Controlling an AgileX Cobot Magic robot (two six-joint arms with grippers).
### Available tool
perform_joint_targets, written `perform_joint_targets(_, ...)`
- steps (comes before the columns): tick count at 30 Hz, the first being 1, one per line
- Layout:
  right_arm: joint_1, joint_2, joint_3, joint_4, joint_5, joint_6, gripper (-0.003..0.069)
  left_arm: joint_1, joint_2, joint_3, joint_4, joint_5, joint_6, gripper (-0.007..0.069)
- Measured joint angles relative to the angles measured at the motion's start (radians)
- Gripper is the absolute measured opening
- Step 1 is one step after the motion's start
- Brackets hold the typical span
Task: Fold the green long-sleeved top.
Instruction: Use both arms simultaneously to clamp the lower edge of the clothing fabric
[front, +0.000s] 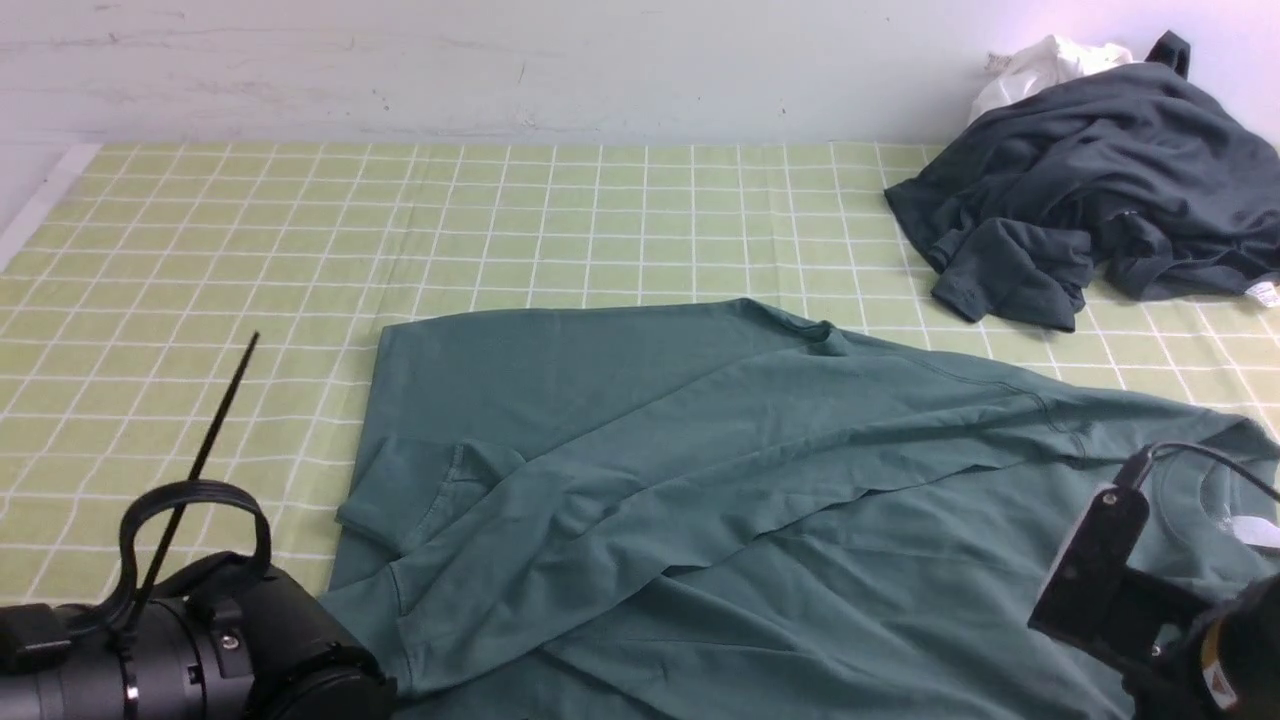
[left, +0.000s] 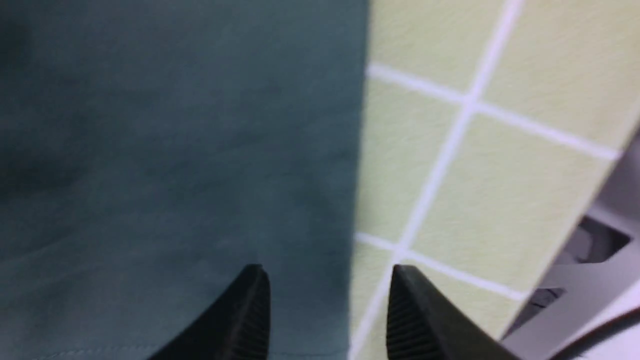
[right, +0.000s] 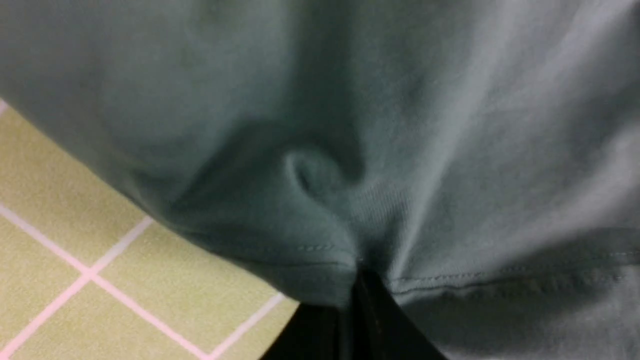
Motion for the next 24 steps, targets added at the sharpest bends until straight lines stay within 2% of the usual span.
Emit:
perform_joint_targets(10,0.0,0.0,0.006,0.007,-0.064,0.036,0.0008,0.0,0.0,0.063,0.005,-0.039,0.005,0.0289)
perform_joint_targets(13,0.0,-0.011,0.006,0.02,-0.067,0.036,0.0008,0.0,-0.005,0.071,0.008,-0.06,0.012,0.0253)
perform_joint_targets(17,0.0,-0.048,0.006,0.022,-0.068,0.036,0.0008,0.0,-0.006,0.073,0.02,-0.071,0.012,0.0137)
perform_joint_targets(18,0.0,-0.071,0.006,0.022,-0.068,0.036,0.0008,0.0,-0.006,0.068,0.014,-0.065,0.009,0.0066)
perform_joint_targets(19,0.0,-0.087,0.006,0.022,-0.066,0.036,0.0008,0.0,-0.006,0.061,0.005,-0.049,0.006,0.0037)
perform_joint_targets(22,0.0,-0.123,0.006,0.022,-0.055,0.036,0.0008,0.0,-0.015,0.035,-0.021,0.012,-0.012,0.0006)
perform_joint_targets(24,0.0,-0.168,0.006,0.022,-0.026,0.036,0.0008,0.0,-0.052,-0.019,-0.044,0.119,-0.041,-0.0004)
